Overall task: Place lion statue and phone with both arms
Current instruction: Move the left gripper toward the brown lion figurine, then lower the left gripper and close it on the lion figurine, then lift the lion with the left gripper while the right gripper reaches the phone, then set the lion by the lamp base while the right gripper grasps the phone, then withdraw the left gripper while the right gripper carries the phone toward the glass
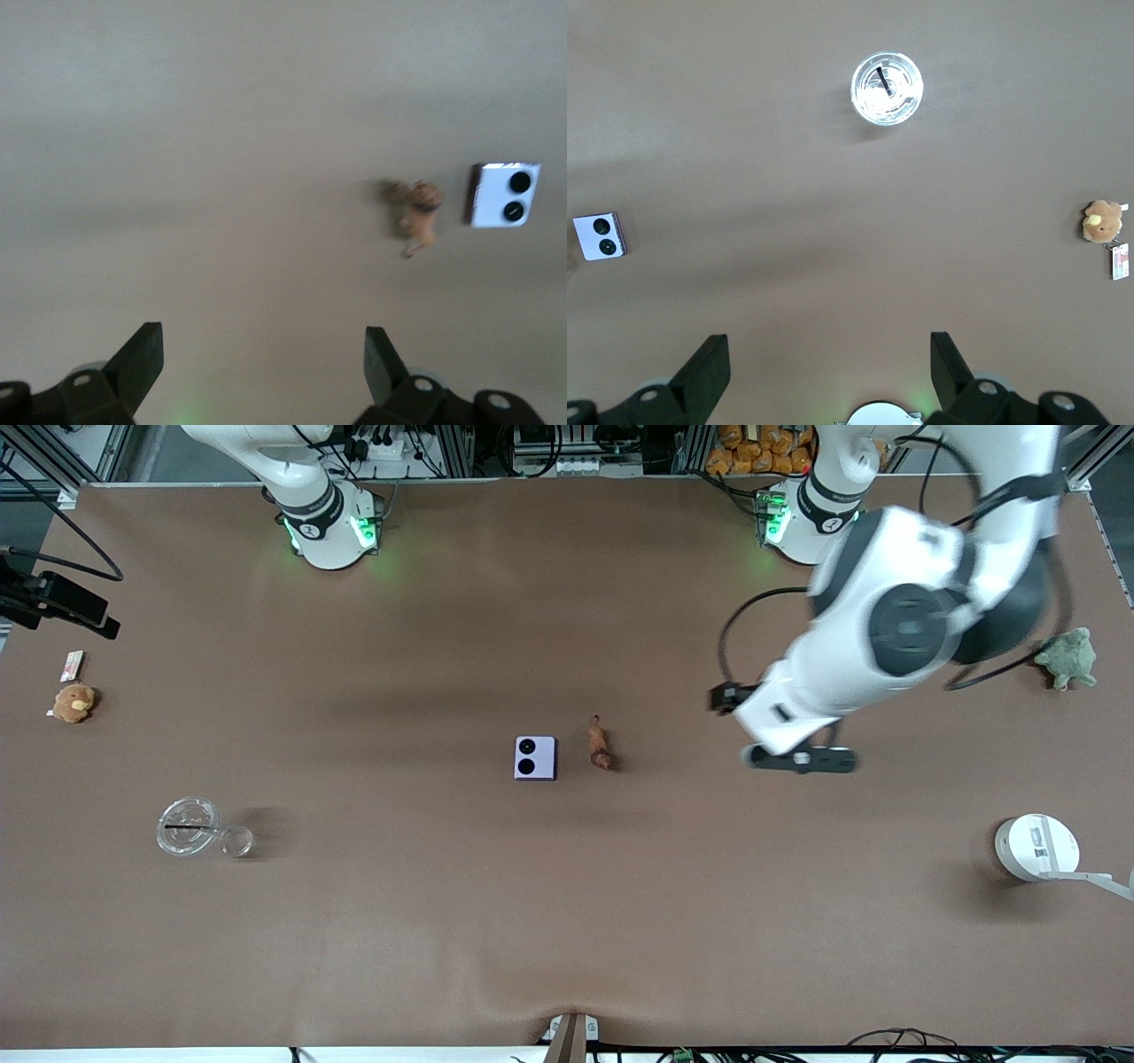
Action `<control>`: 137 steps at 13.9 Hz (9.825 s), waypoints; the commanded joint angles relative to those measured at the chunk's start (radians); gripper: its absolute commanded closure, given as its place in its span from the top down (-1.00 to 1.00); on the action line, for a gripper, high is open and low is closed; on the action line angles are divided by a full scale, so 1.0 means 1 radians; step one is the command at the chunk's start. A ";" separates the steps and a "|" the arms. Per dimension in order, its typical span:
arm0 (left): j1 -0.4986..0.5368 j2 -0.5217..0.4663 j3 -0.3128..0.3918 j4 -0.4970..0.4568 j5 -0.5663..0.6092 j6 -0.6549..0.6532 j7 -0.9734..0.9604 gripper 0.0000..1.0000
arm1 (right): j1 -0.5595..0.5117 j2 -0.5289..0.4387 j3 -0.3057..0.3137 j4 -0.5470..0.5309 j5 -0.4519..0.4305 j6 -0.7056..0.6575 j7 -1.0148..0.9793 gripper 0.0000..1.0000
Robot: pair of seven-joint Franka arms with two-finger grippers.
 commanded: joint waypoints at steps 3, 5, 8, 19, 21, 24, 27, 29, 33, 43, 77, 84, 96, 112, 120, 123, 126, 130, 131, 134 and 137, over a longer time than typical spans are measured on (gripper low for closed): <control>-0.163 0.165 0.016 0.063 0.001 0.204 -0.318 1.00 | -0.007 0.021 0.005 0.029 -0.012 -0.013 -0.005 1.00; -0.210 0.237 0.017 0.063 0.004 0.305 -0.418 1.00 | -0.009 0.022 0.005 0.029 -0.012 -0.013 -0.005 1.00; -0.243 0.309 0.017 0.060 0.037 0.333 -0.451 1.00 | -0.007 0.027 0.005 0.029 -0.012 -0.013 -0.008 1.00; -0.323 0.458 0.019 0.057 0.123 0.404 -0.480 1.00 | 0.010 0.099 0.008 0.031 -0.009 -0.010 -0.012 1.00; -0.332 0.469 0.017 0.057 0.156 0.404 -0.481 1.00 | 0.007 0.119 0.008 0.031 -0.011 -0.010 -0.014 1.00; -0.335 0.481 0.017 0.055 0.186 0.404 -0.483 1.00 | 0.007 0.195 0.008 0.031 -0.014 -0.016 -0.012 1.00; -0.335 0.481 0.019 0.057 0.191 0.404 -0.483 1.00 | 0.007 0.197 0.009 0.029 -0.005 -0.015 -0.012 1.00; -0.335 0.480 0.017 0.057 0.191 0.404 -0.486 0.59 | 0.023 0.197 0.014 0.031 0.008 -0.006 0.004 1.00; -0.333 0.477 0.017 0.057 0.191 0.404 -0.512 -0.14 | 0.073 0.209 0.014 0.031 0.009 0.005 0.011 1.00; -0.317 0.327 0.077 0.058 0.191 0.254 -0.544 -1.00 | 0.100 0.269 0.014 0.028 0.132 0.076 0.011 1.00; 0.510 0.506 0.129 0.063 0.393 0.681 0.694 -1.00 | 0.694 0.779 0.011 -0.081 0.212 0.903 0.409 1.00; 0.510 0.506 0.129 0.061 0.392 0.683 0.694 -0.84 | 0.703 0.794 0.009 -0.109 0.212 0.948 0.425 1.00; 0.512 0.503 0.128 0.058 0.384 0.685 0.694 1.00 | 0.721 0.789 0.008 -0.103 0.163 0.943 0.469 -1.00; 0.507 0.297 0.062 0.018 0.377 0.398 0.568 1.00 | 0.311 0.710 -0.011 -0.018 0.166 0.692 0.250 -1.00; 0.506 0.127 -0.035 -0.144 0.377 0.283 0.442 1.00 | 0.149 0.726 -0.017 -0.070 0.164 0.737 -0.047 -1.00; 0.507 0.084 -0.050 -0.141 0.377 0.202 0.410 1.00 | 0.125 0.739 -0.017 -0.099 0.164 0.790 -0.100 -1.00; 0.507 0.032 -0.087 -0.132 0.377 0.148 0.366 1.00 | 0.102 0.760 -0.017 -0.101 0.164 0.833 -0.163 -1.00; 0.515 -0.068 -0.090 -0.135 0.283 0.071 0.362 1.00 | 0.089 0.782 -0.015 -0.104 0.169 0.852 -0.206 -1.00; 0.513 -0.095 -0.083 -0.138 0.236 0.060 0.362 1.00 | 0.089 0.783 -0.015 -0.107 0.169 0.857 -0.206 -1.00; 0.512 -0.238 -0.081 -0.234 0.133 0.057 0.347 1.00 | 0.091 0.791 -0.015 -0.107 0.169 0.860 -0.206 0.99; 0.515 -0.385 -0.092 -0.388 0.096 0.152 0.347 1.00 | 0.091 0.788 -0.015 -0.099 0.170 0.846 -0.206 1.00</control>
